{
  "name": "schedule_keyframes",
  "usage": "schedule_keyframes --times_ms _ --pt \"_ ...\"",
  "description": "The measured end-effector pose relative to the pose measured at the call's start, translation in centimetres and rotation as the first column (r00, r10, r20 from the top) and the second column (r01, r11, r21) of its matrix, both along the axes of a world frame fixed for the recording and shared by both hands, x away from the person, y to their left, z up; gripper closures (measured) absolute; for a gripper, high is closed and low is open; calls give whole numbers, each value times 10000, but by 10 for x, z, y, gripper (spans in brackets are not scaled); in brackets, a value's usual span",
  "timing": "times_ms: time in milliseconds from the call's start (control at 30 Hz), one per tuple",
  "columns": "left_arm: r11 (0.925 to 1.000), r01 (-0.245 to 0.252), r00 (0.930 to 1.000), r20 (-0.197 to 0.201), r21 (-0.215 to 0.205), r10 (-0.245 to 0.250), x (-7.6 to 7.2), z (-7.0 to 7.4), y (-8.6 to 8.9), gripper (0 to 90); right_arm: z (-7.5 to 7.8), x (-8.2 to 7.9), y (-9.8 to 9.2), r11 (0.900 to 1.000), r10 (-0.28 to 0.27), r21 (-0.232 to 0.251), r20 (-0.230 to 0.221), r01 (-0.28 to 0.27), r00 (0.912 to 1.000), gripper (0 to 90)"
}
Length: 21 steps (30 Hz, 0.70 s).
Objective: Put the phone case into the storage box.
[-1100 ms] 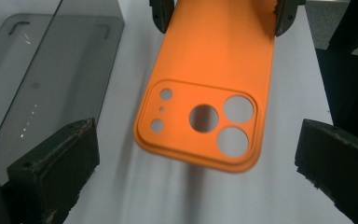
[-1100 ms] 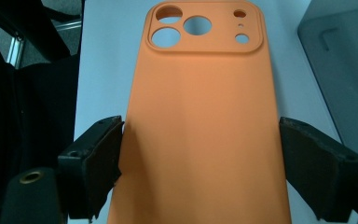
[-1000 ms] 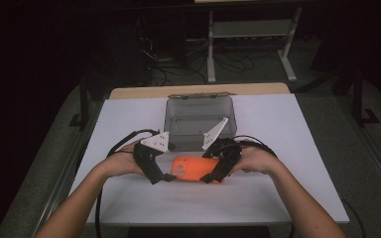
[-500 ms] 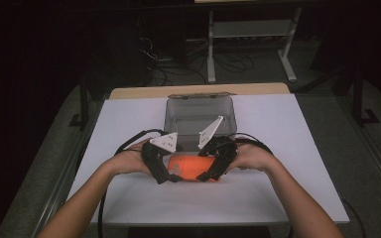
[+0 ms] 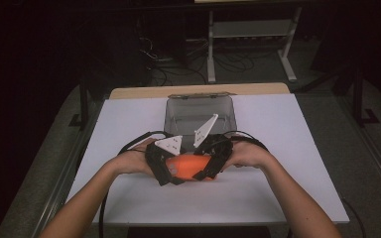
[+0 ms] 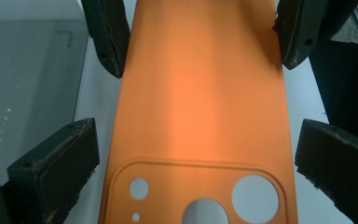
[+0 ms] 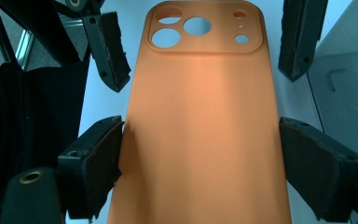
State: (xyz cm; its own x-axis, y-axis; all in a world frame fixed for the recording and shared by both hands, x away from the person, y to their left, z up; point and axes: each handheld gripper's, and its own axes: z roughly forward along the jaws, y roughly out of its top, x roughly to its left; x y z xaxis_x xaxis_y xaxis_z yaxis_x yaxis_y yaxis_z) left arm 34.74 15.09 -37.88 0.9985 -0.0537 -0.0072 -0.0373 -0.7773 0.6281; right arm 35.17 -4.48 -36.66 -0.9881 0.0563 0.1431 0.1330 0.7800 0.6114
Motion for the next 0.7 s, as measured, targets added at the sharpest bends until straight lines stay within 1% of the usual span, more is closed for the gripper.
schedule_keyframes --times_ms 167,300,333,533,567,633,700 --pt "9998 -20 9999 -108 177 22 2 -3 0 0 0 1 2 10000 86 15 -28 -86 10000 156" --pt "9997 7 9999 -128 235 -4 3 -4 -1 3 1 1 3 9999 119 54 -10 -119 9999 156" --pt "9997 30 9999 -113 241 -27 3 -4 -1 52 1 1 4 9999 140 75 -4 -140 9999 156" --pt "9994 21 9998 -175 343 -15 3 -4 -1 86 1 2 4 9999 117 123 -40 -116 9999 156" --pt "9994 34 9998 -193 331 -28 3 -4 -1 112 2 2 4 9999 115 129 -28 -115 9999 156" --pt "9994 65 9998 -166 345 -59 3 -4 -1 133 2 2 5 9999 108 125 -34 -107 9999 156" --pt "9993 84 9998 -191 362 -77 3 -4 -1 135 1 2 5 9998 127 141 -45 -126 9999 156"
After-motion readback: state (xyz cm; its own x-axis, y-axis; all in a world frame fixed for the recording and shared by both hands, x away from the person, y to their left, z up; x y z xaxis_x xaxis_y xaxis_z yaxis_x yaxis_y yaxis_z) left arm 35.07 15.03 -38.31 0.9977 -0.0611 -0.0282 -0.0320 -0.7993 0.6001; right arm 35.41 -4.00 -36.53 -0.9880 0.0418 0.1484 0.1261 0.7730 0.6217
